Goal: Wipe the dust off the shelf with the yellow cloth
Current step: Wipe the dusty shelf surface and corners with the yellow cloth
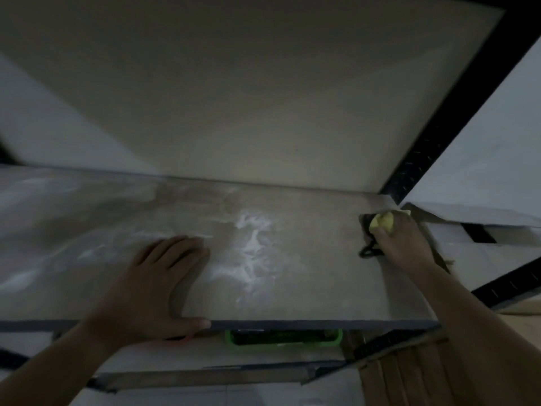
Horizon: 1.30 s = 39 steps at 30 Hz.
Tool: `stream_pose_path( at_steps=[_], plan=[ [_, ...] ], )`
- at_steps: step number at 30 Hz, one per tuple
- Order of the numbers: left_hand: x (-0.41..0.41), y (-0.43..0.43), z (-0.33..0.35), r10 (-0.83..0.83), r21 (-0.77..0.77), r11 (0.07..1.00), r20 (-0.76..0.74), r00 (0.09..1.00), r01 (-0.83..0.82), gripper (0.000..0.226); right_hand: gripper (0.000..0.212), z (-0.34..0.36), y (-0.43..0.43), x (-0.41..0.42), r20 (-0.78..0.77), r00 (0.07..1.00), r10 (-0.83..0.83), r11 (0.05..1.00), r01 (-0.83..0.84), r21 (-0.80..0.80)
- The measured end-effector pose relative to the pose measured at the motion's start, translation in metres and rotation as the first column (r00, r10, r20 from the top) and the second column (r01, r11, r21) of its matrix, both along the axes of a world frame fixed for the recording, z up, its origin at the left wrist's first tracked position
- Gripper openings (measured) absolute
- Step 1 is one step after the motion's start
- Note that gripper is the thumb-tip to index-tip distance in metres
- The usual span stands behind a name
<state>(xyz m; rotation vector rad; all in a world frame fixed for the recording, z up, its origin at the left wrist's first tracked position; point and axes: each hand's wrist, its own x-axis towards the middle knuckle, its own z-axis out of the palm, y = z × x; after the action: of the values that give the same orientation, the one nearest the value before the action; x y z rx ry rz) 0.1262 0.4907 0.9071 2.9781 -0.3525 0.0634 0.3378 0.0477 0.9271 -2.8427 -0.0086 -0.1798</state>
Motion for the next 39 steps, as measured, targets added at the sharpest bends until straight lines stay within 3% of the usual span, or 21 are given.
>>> stream_pose_path(
  at_steps=[4,9,12,15,17,21,25,31,36,38,39],
  plan=[
    [0.001,-0.003,0.002,-0.006,0.011,1.0,0.013,1.0,0.006,0.118,0.041,-0.003,0.043,0.014,-0.03,0.999,-0.014,0.999,0.015,0.049],
    [0.001,-0.003,0.005,-0.009,-0.002,1.0,0.008,1.0,0.009,0.118,0.04,0.003,0.151,0.016,0.012,0.969,0.246,0.963,-0.246,0.106],
    [0.001,-0.003,0.005,-0.023,0.017,1.0,0.022,0.999,0.023,0.117,0.05,0.003,0.207,-0.007,-0.045,0.864,0.502,0.859,-0.492,0.137],
    [0.0,-0.002,0.004,-0.028,0.019,0.999,0.025,0.999,0.027,0.118,0.052,0.01,0.226,-0.02,-0.091,0.72,0.688,0.708,-0.639,0.302],
    [0.0,-0.002,0.004,-0.024,0.037,0.999,0.016,1.0,0.024,0.119,0.051,0.019,0.214,-0.013,-0.078,0.734,0.674,0.708,-0.613,0.349],
    [0.001,0.0,-0.001,-0.009,0.038,0.999,0.008,1.0,0.009,0.122,0.049,0.029,0.155,0.02,-0.098,0.877,0.47,0.877,-0.452,0.162],
    [0.002,0.002,-0.003,-0.022,0.007,1.0,0.012,1.0,0.021,0.122,0.044,0.021,0.145,0.03,-0.17,0.896,0.41,0.912,-0.403,0.076],
    [-0.001,0.004,-0.003,-0.039,-0.028,0.999,0.065,0.997,0.041,0.119,0.06,0.023,0.214,0.021,-0.176,0.825,0.537,0.842,-0.514,0.162],
    [-0.027,0.047,0.001,0.034,-0.087,0.996,0.151,0.988,-0.021,0.1,0.048,0.032,0.246,-0.004,-0.244,0.697,0.675,0.731,-0.584,0.352],
    [-0.037,0.07,0.003,0.097,-0.085,0.993,0.19,0.977,-0.082,0.09,0.045,0.04,0.242,-0.007,-0.274,0.624,0.732,0.682,-0.661,0.314],
    [-0.04,0.079,0.002,0.128,-0.081,0.99,0.196,0.972,-0.114,0.088,0.042,0.045,0.24,-0.003,-0.258,0.638,0.725,0.687,-0.692,0.221]
  ],
)
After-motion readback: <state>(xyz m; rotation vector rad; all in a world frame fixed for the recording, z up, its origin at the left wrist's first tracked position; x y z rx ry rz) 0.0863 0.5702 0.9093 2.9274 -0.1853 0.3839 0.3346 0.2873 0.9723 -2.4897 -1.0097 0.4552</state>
